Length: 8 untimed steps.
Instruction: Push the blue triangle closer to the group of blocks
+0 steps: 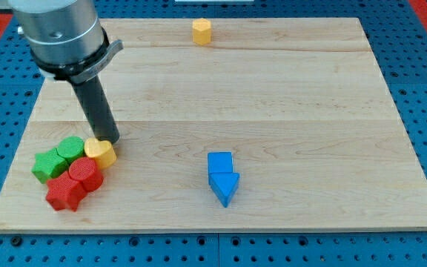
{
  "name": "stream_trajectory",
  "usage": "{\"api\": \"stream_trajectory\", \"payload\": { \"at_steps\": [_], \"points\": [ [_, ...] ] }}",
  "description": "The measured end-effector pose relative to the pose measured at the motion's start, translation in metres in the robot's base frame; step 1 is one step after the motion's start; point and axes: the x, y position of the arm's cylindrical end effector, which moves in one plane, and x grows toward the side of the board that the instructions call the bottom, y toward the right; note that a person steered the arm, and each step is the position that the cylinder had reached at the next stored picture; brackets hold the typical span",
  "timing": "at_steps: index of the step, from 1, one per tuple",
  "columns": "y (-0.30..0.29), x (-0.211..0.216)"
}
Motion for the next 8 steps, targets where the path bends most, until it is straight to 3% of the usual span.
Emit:
{"api": "stream_trajectory", "payload": {
  "at_steps": [1, 2, 3, 4, 5, 7, 8],
  "points": [
    [0.019, -0.002],
    [0.131, -0.035],
    [0.206, -0.019],
    [0.232, 0.042],
    [0.209, 0.080],
    [0.080, 0.098],
    [0.060, 0.098]
  ]
}}
